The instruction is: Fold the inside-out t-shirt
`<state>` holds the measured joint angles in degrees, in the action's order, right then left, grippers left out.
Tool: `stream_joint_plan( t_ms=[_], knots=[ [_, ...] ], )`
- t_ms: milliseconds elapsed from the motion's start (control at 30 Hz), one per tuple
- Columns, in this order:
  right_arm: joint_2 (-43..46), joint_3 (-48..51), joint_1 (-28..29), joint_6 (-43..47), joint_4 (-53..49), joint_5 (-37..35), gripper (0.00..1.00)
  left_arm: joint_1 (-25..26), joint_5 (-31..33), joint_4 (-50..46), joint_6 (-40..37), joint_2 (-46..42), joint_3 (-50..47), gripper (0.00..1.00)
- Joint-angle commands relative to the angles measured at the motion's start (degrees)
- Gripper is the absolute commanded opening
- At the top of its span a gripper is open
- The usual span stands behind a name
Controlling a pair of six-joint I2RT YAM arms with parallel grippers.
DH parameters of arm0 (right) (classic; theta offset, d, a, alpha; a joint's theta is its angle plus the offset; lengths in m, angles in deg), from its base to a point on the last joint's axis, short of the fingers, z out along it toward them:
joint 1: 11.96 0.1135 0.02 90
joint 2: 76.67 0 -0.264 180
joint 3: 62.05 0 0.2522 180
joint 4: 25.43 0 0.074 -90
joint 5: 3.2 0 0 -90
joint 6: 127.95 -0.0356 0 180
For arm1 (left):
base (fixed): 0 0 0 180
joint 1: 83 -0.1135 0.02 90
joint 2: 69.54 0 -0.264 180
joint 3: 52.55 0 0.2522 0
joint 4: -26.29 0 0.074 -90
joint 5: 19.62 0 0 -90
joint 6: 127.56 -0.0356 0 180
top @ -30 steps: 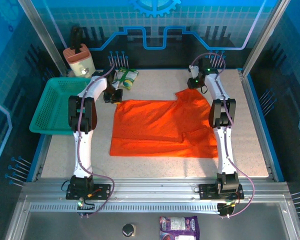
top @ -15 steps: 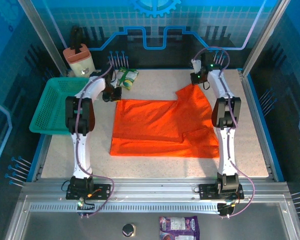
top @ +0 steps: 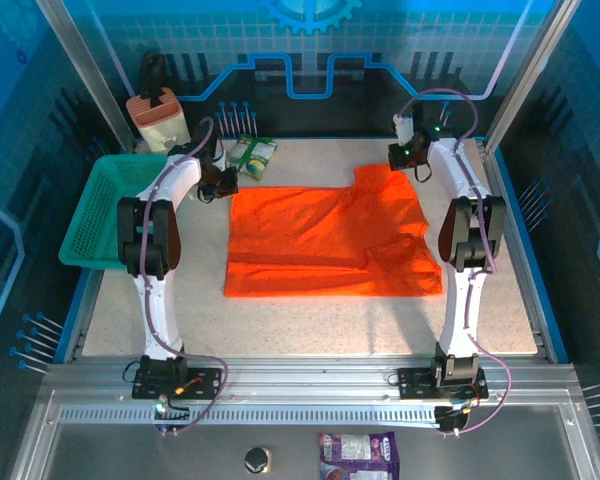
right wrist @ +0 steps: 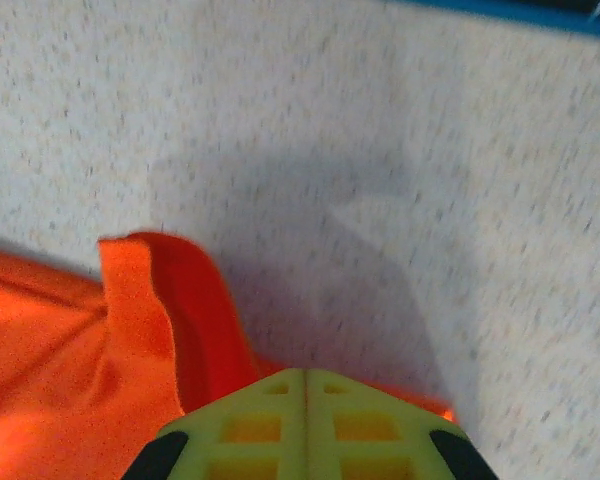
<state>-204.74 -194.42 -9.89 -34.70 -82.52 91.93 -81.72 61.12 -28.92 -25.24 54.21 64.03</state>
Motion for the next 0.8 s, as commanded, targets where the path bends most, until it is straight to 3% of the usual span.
stream_joint_plan(
  t_ms=[0, 400, 767],
  knots=[
    [7.96, 5.78, -1.08, -3.7, 1.45, 0.41, 0.0, -1.28, -1.95, 3.14, 2.14, -4.96, -3.45, 0.0],
    [23.7, 29.7, -4.96, -11.79, 2.57, 1.61, 0.0, -2.2, -4.62, 8.28, 6.08, -14.1, -16.87, 0.0],
    [34.38, 42.54, -5.97, -14.61, 1.12, 1.45, 0.0, -2.16, -6.85, 8.89, 8.38, -21.09, -25.75, 0.0]
  ],
)
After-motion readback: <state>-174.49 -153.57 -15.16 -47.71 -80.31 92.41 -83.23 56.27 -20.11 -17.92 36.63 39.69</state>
